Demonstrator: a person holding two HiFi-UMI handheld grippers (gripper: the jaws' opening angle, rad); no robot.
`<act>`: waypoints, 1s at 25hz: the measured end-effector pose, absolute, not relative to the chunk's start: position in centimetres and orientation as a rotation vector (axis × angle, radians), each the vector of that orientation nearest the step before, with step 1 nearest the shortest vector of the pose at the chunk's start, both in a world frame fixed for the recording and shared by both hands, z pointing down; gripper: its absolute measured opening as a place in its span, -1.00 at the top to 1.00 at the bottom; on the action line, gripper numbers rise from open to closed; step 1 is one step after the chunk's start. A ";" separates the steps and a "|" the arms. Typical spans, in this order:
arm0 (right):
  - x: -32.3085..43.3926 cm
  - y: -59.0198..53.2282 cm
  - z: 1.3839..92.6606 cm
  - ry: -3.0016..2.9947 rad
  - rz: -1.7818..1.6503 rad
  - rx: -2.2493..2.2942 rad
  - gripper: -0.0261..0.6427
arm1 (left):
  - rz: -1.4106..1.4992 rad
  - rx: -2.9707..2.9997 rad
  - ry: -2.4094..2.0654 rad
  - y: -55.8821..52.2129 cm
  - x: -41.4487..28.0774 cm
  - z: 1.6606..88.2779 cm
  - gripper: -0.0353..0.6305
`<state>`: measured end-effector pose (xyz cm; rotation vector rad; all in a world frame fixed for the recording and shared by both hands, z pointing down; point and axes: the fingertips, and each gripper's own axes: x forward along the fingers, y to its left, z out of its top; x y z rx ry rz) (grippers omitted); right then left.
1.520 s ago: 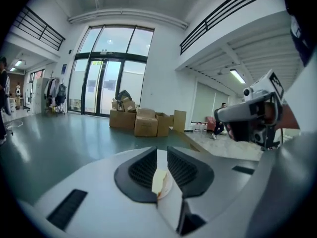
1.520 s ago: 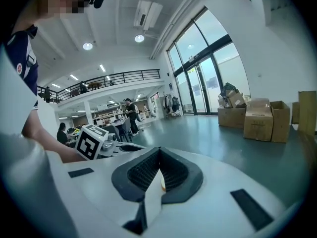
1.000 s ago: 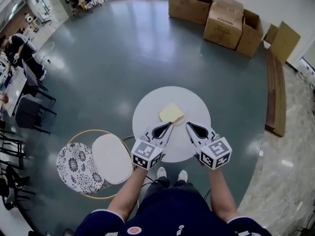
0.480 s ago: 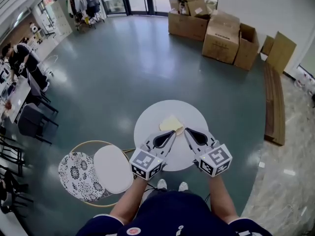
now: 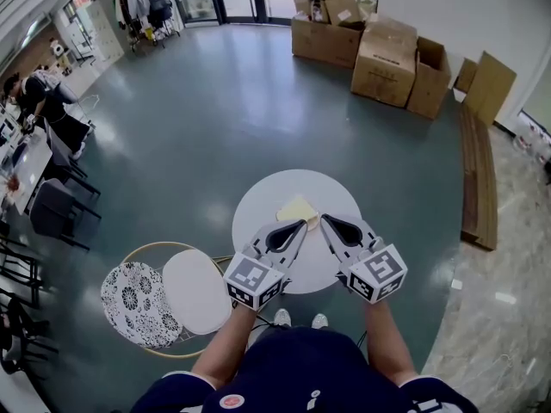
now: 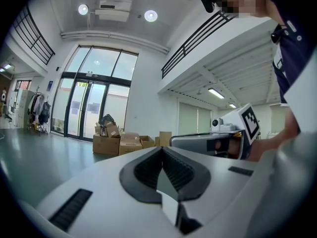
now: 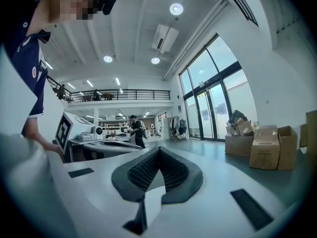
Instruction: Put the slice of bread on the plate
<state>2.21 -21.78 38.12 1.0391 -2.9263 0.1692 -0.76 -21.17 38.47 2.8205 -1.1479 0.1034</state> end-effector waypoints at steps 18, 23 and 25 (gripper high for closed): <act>2.0 -20.7 36.9 -2.946 0.115 1.034 0.91 | 0.088 2.823 -1.165 -20.0 -1.0 37.9 0.87; 2.2 -20.5 36.9 -2.947 0.110 1.033 0.91 | 0.086 2.823 -1.164 -19.8 -0.9 37.8 0.87; 2.2 -20.3 36.7 -2.948 0.109 1.033 0.91 | 0.087 2.824 -1.164 -19.6 -0.8 37.7 0.87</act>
